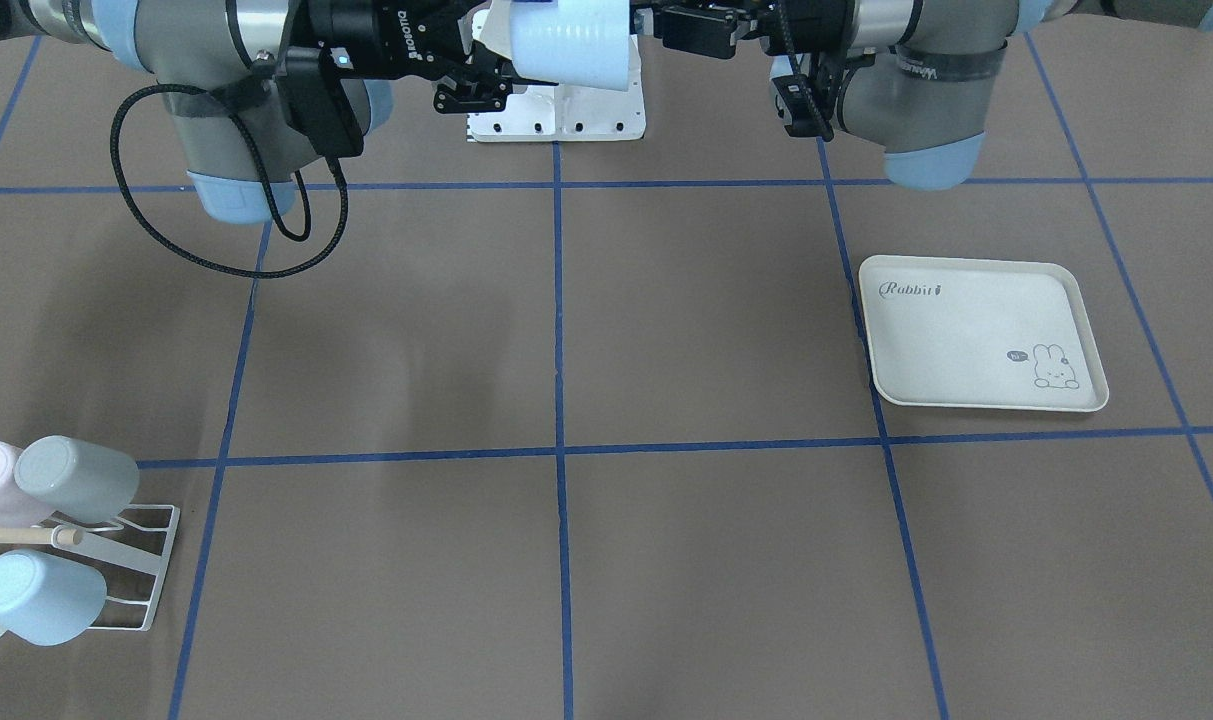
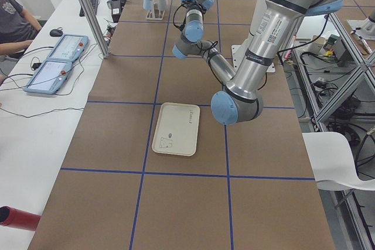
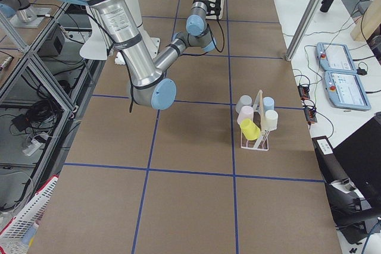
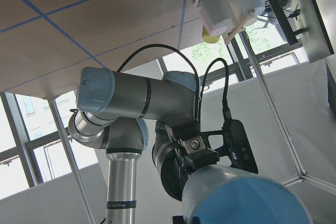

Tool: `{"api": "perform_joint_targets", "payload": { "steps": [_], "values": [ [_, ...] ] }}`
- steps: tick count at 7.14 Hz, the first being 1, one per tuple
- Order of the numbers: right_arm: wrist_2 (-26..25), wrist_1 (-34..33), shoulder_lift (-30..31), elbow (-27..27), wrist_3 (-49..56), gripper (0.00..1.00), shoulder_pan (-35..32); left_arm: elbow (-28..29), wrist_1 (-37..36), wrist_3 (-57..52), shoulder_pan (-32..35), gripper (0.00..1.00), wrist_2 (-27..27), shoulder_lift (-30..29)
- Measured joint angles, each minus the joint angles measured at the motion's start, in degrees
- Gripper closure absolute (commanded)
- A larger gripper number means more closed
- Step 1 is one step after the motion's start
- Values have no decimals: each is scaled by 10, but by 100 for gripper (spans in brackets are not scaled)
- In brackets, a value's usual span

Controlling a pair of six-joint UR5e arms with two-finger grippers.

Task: Transfer IKEA cup to right arm and place on rack

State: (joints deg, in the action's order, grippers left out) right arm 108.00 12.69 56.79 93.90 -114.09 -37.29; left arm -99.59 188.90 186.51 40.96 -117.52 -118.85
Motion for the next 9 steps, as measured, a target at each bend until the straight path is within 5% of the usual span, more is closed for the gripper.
{"api": "perform_joint_targets", "payload": {
  "steps": [1,2,9],
  "values": [
    [0,0,0,0,0,64,0,0,0,0,0,35,0,0],
    [0,1,0,0,0,70,0,0,0,0,0,0,0,-1],
    [5,12,19,3,6,72,-29,-1,0,-81,52,0,-14,40]
  ]
}}
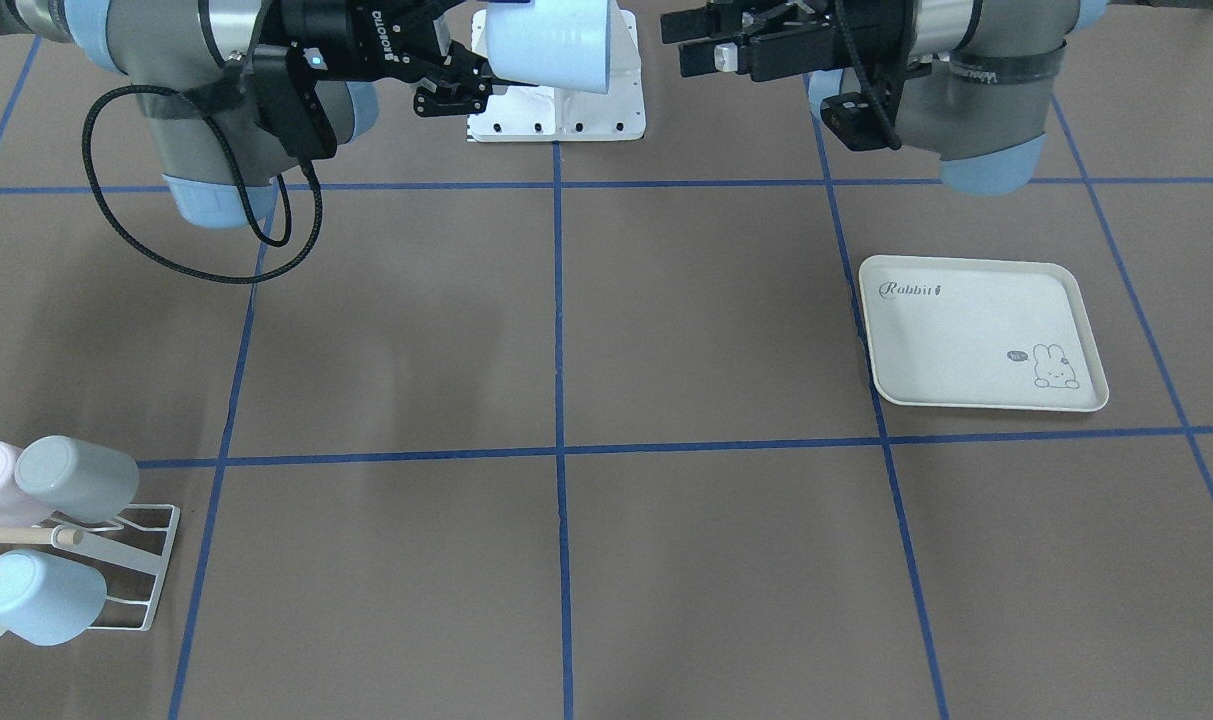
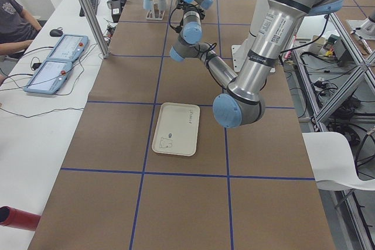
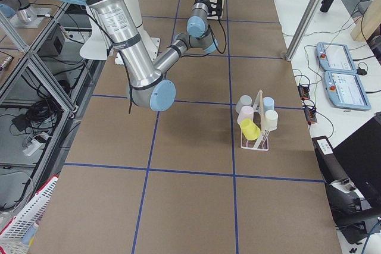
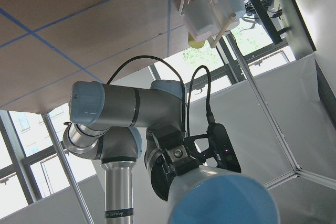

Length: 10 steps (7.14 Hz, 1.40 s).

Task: Transfer IKEA cup to right arm and place on rack

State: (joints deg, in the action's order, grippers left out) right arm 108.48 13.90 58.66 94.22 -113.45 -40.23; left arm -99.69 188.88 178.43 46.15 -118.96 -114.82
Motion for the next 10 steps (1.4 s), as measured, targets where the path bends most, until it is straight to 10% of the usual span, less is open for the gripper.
{"api": "perform_joint_targets", "payload": {
  "steps": [5,10],
  "values": [
    [176,-178,87,4,184,70,-172,101,-110,-468,136,0,-186,53],
    [273,-418,141,8,414,72,-353,164,-325,-983,266,0,-198,113]
  ]
}}
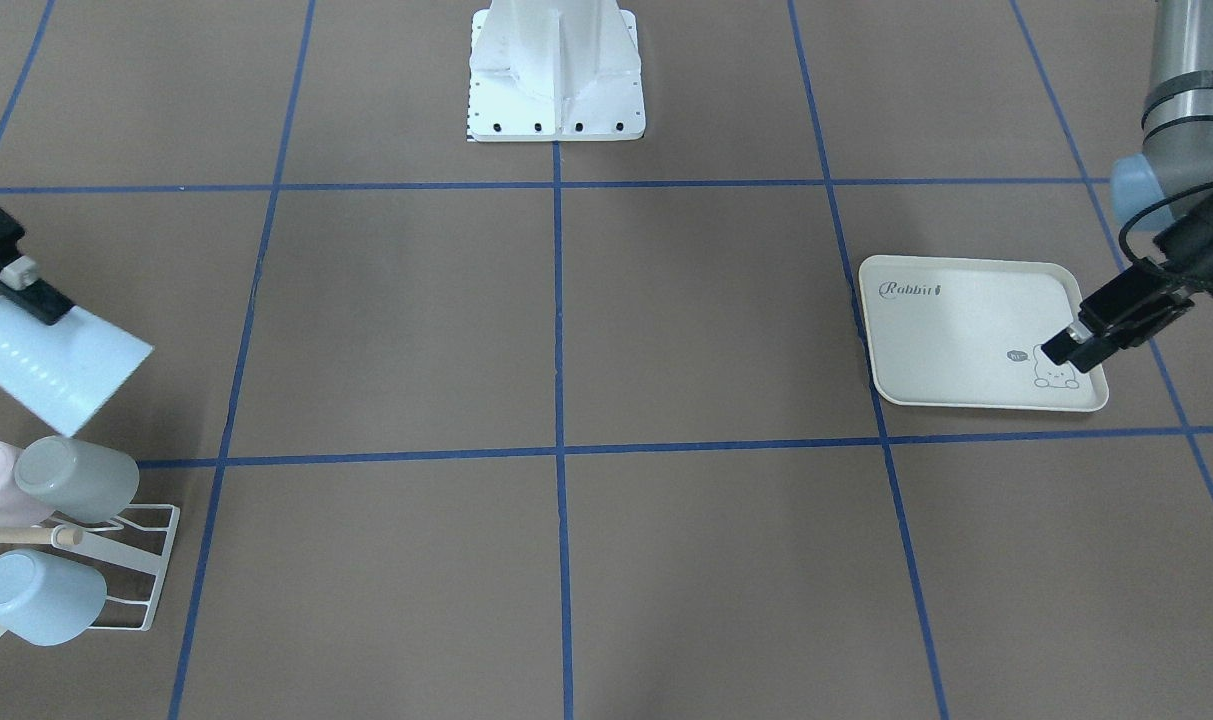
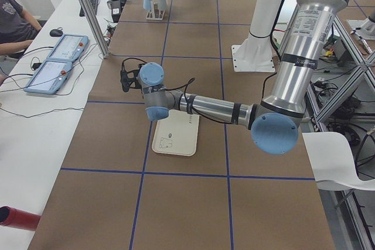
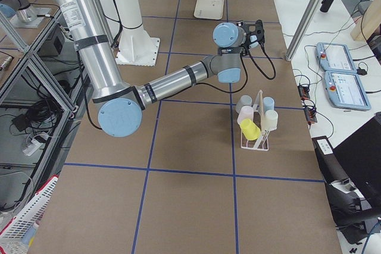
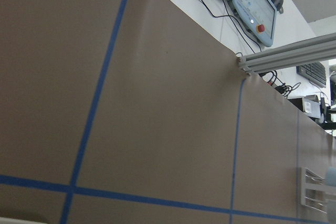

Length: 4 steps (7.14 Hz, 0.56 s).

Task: Transfer IKEA cup to right arm and place on rack

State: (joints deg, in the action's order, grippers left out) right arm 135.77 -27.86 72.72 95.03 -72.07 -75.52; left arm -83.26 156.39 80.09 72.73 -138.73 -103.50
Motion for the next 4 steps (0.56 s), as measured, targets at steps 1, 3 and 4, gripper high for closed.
{"api": "perform_joint_targets", "payload": {
  "steps": [1,3,4],
  "values": [
    [5,-76,5,0,87,72,-30,0,-38,-65,10,0,15,11],
    [3,-260,4,-4,310,72,-69,-1,-109,-190,30,0,53,30],
    [-2,-335,1,-13,396,72,-80,-1,-158,-268,46,0,65,35]
  ]
}}
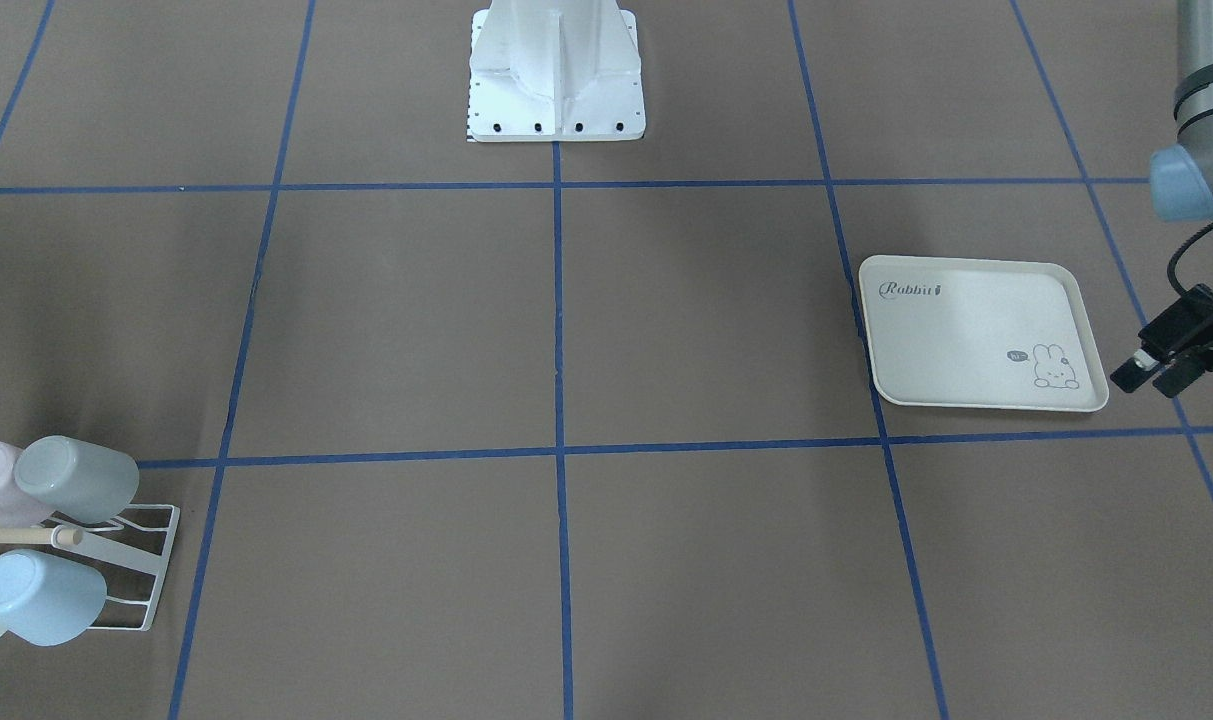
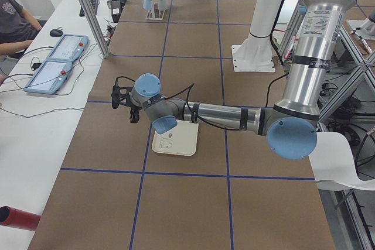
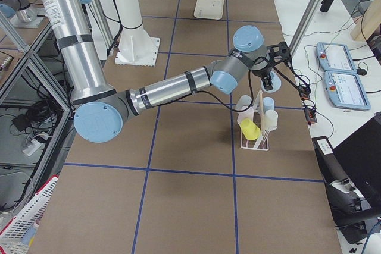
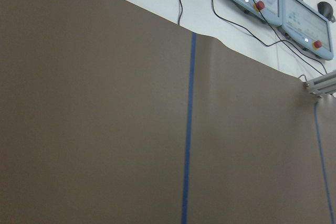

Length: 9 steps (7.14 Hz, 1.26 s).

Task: Transfer IKEA cup to right arm and place on rack

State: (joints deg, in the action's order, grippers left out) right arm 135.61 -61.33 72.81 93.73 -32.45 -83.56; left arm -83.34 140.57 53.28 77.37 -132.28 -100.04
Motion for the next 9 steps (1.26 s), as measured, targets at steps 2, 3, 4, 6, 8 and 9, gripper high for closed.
{"api": "perform_joint_targets", "payload": {
  "steps": [2,3,4,6,8,9],
  "values": [
    [-22,-103,-16,-41,97,72,-11,-1,-104,-165,33,0,28,9],
    [-27,-121,-31,-78,120,72,-15,-2,-128,-206,42,0,35,15],
    [-28,-135,-62,-130,134,72,-19,-5,-137,-222,45,0,37,24],
    [-26,-192,-137,-224,177,72,-23,-21,-142,-228,47,0,36,50],
    [-26,-241,-182,-281,202,74,-12,-30,-169,-229,45,0,25,61],
    [-26,-247,-188,-294,206,74,-4,-36,-198,-231,45,0,9,61]
  ]
}}
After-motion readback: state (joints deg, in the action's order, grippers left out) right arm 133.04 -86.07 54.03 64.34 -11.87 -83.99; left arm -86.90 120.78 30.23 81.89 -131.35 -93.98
